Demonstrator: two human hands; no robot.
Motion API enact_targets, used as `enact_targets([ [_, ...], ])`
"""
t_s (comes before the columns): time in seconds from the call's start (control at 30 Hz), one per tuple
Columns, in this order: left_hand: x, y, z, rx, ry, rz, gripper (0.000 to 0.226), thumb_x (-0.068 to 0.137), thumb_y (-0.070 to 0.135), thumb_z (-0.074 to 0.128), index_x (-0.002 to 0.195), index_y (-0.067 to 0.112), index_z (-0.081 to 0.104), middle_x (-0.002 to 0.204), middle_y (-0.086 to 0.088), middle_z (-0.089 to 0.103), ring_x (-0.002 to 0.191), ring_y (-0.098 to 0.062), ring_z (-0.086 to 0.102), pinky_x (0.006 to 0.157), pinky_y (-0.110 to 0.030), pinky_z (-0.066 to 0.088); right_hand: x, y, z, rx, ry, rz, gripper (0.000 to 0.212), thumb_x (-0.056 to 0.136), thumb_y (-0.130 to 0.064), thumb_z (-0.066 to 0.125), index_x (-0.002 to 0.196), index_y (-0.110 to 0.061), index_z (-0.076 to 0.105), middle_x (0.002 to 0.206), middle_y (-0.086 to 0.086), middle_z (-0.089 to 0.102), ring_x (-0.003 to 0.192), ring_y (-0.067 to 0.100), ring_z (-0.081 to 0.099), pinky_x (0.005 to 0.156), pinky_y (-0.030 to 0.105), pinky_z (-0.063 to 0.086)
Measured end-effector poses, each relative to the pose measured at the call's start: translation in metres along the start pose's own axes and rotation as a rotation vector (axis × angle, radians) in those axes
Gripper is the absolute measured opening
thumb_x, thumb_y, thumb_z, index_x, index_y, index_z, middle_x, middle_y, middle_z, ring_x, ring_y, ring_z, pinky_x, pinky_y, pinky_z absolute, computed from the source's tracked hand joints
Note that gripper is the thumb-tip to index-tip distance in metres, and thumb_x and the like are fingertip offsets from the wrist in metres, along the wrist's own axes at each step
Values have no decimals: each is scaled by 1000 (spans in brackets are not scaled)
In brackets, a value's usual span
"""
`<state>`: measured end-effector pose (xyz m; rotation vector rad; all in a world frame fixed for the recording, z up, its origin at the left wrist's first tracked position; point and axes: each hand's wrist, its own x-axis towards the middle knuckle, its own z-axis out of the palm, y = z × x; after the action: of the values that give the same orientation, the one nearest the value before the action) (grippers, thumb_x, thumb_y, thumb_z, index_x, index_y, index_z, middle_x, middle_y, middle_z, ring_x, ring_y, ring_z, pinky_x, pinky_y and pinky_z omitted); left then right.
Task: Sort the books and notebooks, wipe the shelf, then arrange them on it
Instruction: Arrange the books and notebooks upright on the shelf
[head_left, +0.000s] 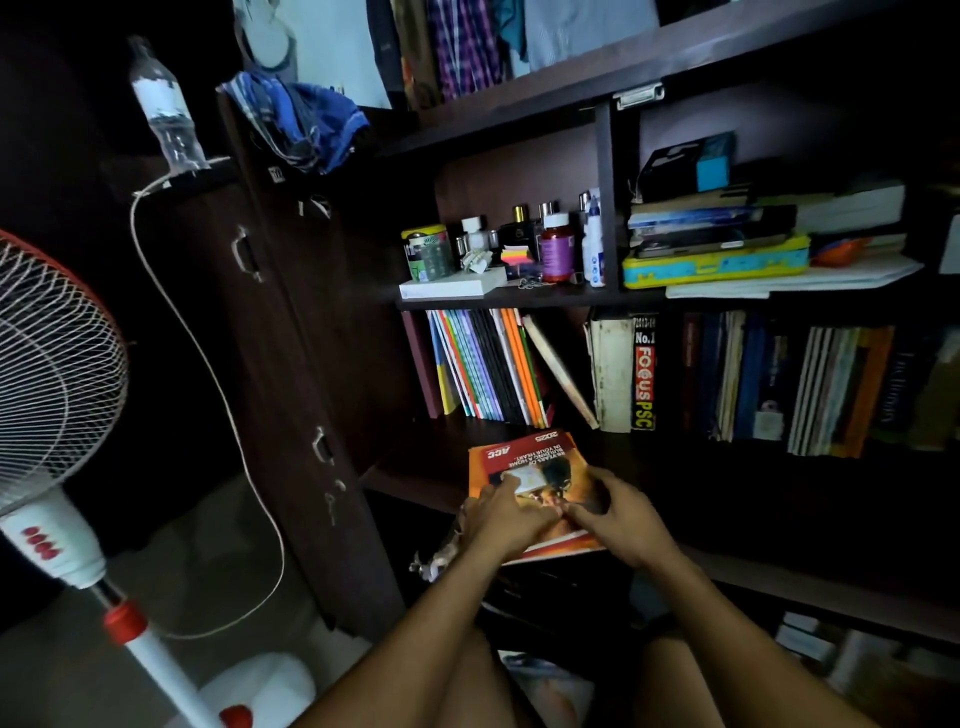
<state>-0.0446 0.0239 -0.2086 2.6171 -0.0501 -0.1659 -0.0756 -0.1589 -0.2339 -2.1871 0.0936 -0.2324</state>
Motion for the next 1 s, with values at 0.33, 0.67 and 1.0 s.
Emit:
enact_targets([
  [0.33, -5, -5, -2, 138, -198, 202, 134, 50, 77, 81, 156, 50, 3, 169, -14, 2, 154, -41, 2, 121, -64, 9, 5, 11, -12, 789, 149, 83, 32, 97, 1, 53, 110, -18, 76, 109, 8, 76, 101, 24, 72, 86, 35, 56],
  [0.67, 5, -17, -42, -218, -22, 435, 62, 75, 48, 87, 132, 44, 63, 148, 12, 45, 139, -9, 39, 111, -28, 32, 10, 18, -7, 606, 113, -28, 41, 87, 15, 63, 111, -18, 67, 108, 7, 73, 107, 22, 68, 88, 29, 58],
  [1.0, -2, 53, -43, -554, -6, 691, 45, 67, 16, 95, 104, 20, 71, 140, 6, 59, 135, -3, 49, 98, -12, 47, -9, 19, -7, 495, 435, -131, 56, 76, -16, 89, 122, -24, 58, 123, -9, 66, 111, 18, 67, 98, 48, 55],
])
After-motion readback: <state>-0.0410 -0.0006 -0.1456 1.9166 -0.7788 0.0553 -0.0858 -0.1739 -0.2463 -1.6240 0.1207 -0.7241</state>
